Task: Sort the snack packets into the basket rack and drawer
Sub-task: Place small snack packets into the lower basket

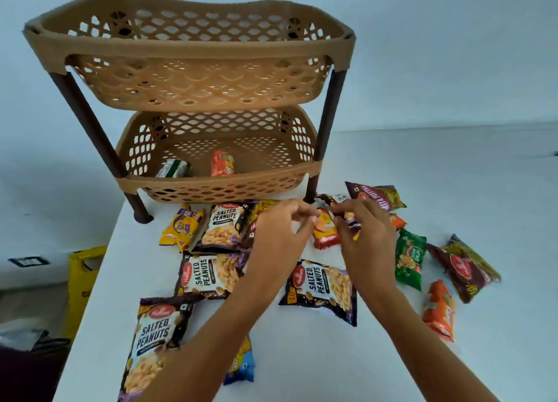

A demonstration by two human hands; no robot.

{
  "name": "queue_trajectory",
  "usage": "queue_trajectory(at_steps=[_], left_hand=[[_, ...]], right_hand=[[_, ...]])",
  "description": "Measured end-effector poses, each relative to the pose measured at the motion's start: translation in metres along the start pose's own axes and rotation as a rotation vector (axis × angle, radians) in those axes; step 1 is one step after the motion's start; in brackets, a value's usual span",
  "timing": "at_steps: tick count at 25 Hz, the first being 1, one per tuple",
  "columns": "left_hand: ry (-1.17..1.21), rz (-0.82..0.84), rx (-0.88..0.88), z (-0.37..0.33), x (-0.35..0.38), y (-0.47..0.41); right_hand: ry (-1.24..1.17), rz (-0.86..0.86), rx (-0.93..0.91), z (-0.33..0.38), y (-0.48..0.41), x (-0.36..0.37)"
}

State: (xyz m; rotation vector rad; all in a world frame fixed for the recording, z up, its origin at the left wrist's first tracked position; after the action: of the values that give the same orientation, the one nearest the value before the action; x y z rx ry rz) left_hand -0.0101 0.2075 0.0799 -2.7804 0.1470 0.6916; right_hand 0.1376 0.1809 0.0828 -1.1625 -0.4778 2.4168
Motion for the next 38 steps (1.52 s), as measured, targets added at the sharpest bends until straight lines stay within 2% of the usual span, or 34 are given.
queue_trajectory(at_steps=[5,7,11,13,19,23,26,32,38], left_hand=[[0.040,0.227,0.021,-0.019,0.101,0.014],[0.020,0.288,0.027,-0.028,0.138,0.009],[-0.145,0.373,0.030,-0.043,0.203,-0.005],[-0.164,0.398,0.004,-0.044,0.224,-0.008],[-0.347,0.434,-0.090,-0.033,0.257,-0.015],[-0.334,0.450,-0.124,-0.037,0.251,-0.021],[-0.214,0.361,-0.158,-0.045,0.230,-0.023],[0.073,0.191,-0.257,-0.051,0.159,-0.024],[0.180,-0.139,-0.306,-0.030,0.040,-0.042]], right_hand=[[0.144,-0.117,0.304,-0.091,0.056,-0.060],[0.245,-0.115,0.436,-0.122,0.075,-0.076],[0.336,0.075,0.778,-0.163,0.101,-0.087],[0.309,0.123,0.816,-0.165,0.104,-0.089],[0.279,0.322,0.834,-0.172,0.097,-0.088],[0.288,0.389,0.796,-0.170,0.087,-0.090],[0.288,0.381,0.743,-0.161,0.077,-0.095],[0.155,0.231,0.512,-0.117,0.040,-0.101],[-0.037,0.209,0.280,-0.055,-0.016,-0.075]])
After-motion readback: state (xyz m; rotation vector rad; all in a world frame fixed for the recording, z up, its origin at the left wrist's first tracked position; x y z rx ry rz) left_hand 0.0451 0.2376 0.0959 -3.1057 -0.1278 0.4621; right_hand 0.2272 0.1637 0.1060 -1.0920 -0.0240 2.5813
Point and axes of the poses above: each hand's wrist, its own y-axis away from the middle knuckle, its own x-axis out of the palm, z = x × y, the point moved 7 cm from there along -y, towards the middle knuckle, and after that the axes turned 2 degrees about z, right-handed, at the moved point
